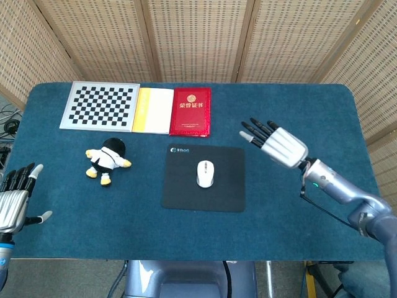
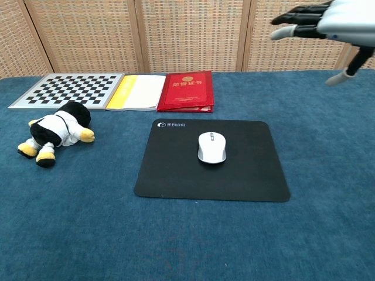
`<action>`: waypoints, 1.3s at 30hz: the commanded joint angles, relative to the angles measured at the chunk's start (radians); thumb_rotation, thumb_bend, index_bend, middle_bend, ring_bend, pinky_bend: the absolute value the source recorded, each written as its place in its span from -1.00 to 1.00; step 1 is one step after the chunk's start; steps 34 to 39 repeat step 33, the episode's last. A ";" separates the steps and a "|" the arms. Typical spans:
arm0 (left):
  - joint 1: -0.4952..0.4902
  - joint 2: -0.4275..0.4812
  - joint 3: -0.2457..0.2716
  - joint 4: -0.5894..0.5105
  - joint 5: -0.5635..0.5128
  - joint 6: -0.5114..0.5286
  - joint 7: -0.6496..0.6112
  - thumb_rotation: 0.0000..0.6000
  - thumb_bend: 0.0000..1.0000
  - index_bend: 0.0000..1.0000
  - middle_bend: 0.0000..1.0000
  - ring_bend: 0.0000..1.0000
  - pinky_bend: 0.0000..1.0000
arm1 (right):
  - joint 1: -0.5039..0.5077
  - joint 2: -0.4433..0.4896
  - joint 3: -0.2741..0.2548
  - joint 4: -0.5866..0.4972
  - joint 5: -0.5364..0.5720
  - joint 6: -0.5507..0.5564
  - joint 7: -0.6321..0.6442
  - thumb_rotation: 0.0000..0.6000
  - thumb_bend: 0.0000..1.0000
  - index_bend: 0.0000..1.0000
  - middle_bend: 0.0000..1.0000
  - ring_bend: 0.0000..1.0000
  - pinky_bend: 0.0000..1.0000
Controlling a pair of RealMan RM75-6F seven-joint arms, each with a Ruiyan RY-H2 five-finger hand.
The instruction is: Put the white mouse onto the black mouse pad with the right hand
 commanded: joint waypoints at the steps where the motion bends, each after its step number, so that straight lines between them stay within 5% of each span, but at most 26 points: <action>1: 0.011 -0.022 0.017 0.027 0.080 0.052 -0.018 1.00 -1.00 -1.00 -1.00 -1.00 -1.00 | -0.183 0.134 0.057 -0.272 0.185 0.024 -0.141 1.00 -1.00 -0.96 -1.00 -1.00 -0.42; 7: 0.047 -0.029 0.054 0.038 0.175 0.124 -0.027 1.00 -1.00 -1.00 -1.00 -1.00 -1.00 | -0.390 0.222 0.060 -0.639 0.375 0.091 -0.225 1.00 -1.00 -0.96 -1.00 -1.00 -0.58; 11: 0.062 -0.029 0.067 0.056 0.186 0.134 -0.038 1.00 -1.00 -1.00 -1.00 -1.00 -1.00 | -0.482 0.224 0.055 -0.723 0.398 0.149 -0.180 1.00 -1.00 -0.96 -1.00 -1.00 -0.69; 19: 0.074 -0.037 0.065 0.076 0.205 0.159 -0.043 1.00 -1.00 -1.00 -1.00 -1.00 -1.00 | -0.592 0.190 0.056 -0.730 0.342 0.240 -0.102 1.00 -1.00 -0.96 -1.00 -1.00 -0.72; 39: 0.087 -0.029 0.064 0.070 0.223 0.172 -0.048 1.00 -1.00 -1.00 -1.00 -1.00 -1.00 | -0.632 0.162 0.099 -0.714 0.281 0.231 -0.114 1.00 -1.00 -0.96 -1.00 -1.00 -1.00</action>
